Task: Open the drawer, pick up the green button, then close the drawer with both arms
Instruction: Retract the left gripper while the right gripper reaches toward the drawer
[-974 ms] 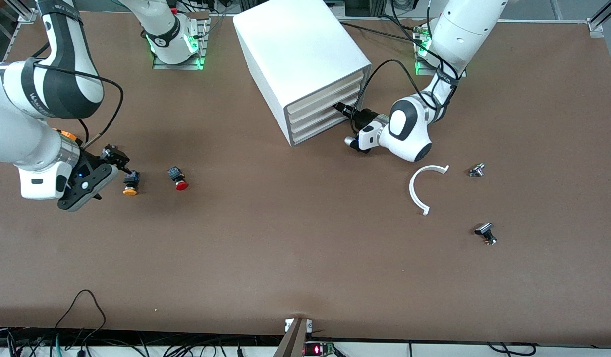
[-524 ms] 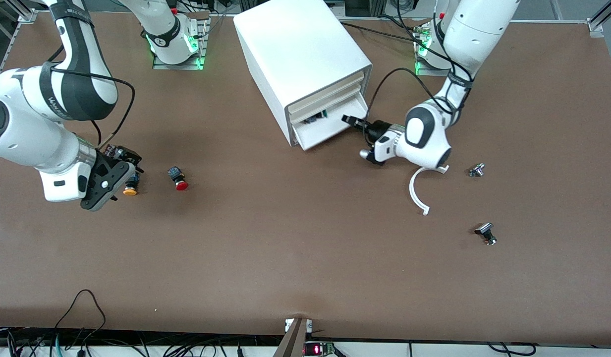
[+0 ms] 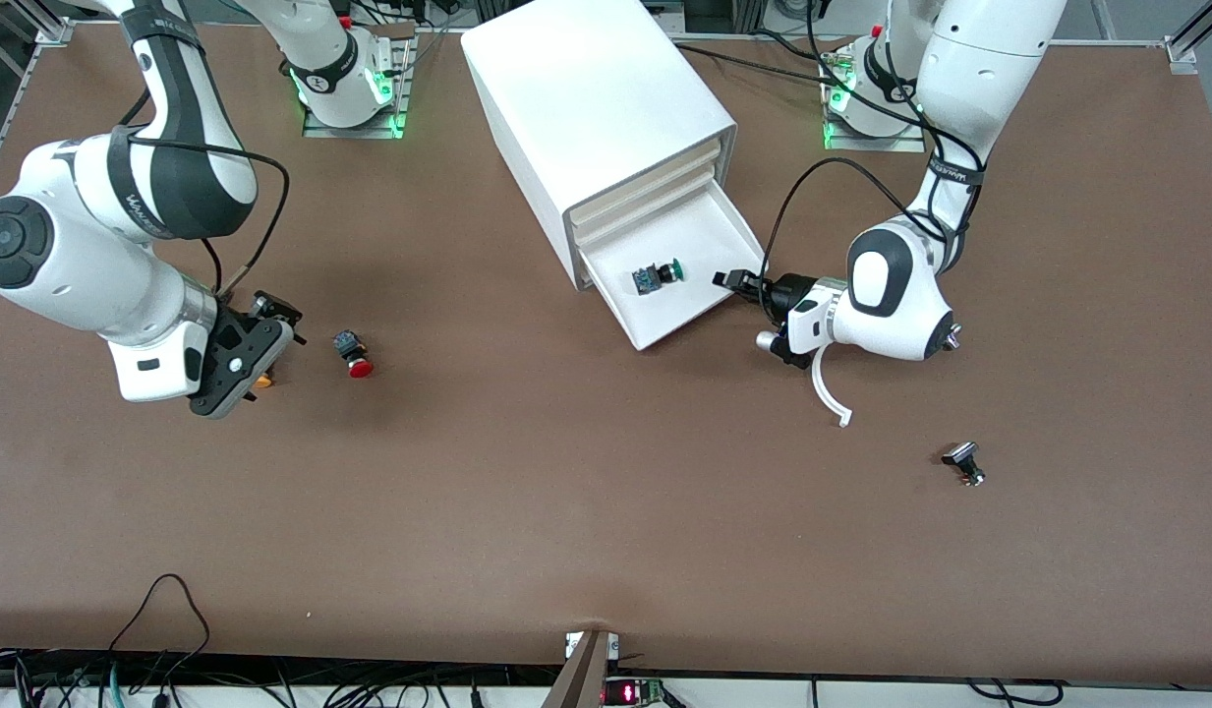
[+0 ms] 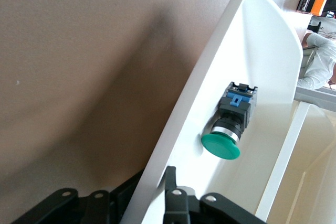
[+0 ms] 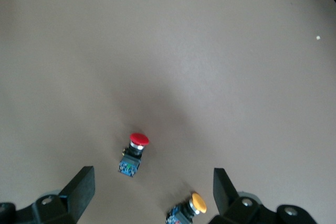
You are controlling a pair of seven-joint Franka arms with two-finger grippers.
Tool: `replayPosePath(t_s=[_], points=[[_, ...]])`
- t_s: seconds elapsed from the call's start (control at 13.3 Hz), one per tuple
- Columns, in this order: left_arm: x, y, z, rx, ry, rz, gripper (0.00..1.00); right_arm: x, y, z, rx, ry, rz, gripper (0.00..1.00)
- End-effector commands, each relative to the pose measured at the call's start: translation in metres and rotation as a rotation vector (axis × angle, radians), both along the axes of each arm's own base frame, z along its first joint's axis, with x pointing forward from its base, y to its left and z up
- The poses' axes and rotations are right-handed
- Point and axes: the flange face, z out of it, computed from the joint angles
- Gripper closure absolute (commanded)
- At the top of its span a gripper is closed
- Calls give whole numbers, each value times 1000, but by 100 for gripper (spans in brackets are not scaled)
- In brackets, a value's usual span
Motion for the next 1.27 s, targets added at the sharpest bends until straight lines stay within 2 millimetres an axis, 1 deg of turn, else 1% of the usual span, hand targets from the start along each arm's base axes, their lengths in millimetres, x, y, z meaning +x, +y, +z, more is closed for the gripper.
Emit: replayPosePath(t_s=[0.0,0.15,0.22,0.3,0.37,0.45,0.52,0.6,0.67,0.75,0.82,0.9,0.97,1.05,1.12,1.2], points=[[20,17,-4,94,-58,42,0,-2,36,1,27,-27,85,0],[28,21,9,101,-101,68,0,-4,62,7,44,-68,117,0],[29,21,11,101,-102,74,0,-7,76,9,54,-79,132,0],[33,24,21,96,-121,77,0,-8,83,10,61,-79,140,0],[38,31,36,92,-146,85,0,-10,95,11,65,-81,163,0],[46,39,57,89,-182,106,0,-11,107,11,69,-83,180,0],[61,66,79,109,-251,172,0,-15,118,12,70,-85,203,0],[72,85,106,125,-326,220,0,-18,131,10,67,-82,228,0],[79,106,131,144,-388,252,0,-20,148,13,70,-94,257,0],[83,121,146,175,-431,252,0,-23,166,14,77,-97,281,0],[84,134,166,189,-471,250,0,-29,189,18,90,-103,314,0],[83,158,196,212,-523,252,0,-38,211,15,101,-96,346,0],[79,174,226,270,-586,194,0,-46,233,11,113,-89,372,0],[73,184,254,338,-639,118,0,-58,258,14,123,-91,412,0],[63,195,278,375,-659,69,0,-68,275,13,120,-89,448,0],[57,208,300,388,-647,51,0,-77,287,13,119,-89,475,0]])
